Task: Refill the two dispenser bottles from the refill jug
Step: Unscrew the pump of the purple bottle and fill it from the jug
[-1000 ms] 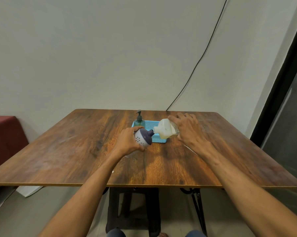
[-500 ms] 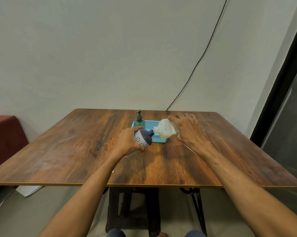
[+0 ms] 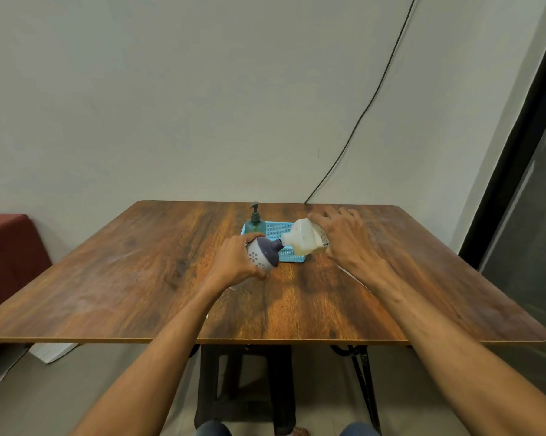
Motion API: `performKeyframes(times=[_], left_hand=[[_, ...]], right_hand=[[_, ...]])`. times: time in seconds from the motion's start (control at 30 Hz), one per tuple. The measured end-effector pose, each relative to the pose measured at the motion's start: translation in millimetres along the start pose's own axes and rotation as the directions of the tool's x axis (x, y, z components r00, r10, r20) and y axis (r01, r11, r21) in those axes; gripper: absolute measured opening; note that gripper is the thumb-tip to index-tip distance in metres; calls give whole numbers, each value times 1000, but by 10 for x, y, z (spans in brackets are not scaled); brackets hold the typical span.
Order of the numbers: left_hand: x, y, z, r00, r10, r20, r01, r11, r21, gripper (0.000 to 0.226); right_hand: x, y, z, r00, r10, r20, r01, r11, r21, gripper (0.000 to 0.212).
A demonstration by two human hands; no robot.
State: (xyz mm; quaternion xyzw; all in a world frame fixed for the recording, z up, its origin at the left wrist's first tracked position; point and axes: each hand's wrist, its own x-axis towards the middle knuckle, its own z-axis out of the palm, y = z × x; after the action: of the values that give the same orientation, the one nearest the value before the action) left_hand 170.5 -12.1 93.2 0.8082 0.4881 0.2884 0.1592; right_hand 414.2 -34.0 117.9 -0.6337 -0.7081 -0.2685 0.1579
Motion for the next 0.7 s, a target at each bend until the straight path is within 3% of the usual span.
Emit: performKeyframes(times=[0.7], left_hand=[[-10,14,-10,1000,-1,-2,1,1000,-18,74]], right_hand=[[4,4,-7,1000,-1,4,1,1000,-14,72]])
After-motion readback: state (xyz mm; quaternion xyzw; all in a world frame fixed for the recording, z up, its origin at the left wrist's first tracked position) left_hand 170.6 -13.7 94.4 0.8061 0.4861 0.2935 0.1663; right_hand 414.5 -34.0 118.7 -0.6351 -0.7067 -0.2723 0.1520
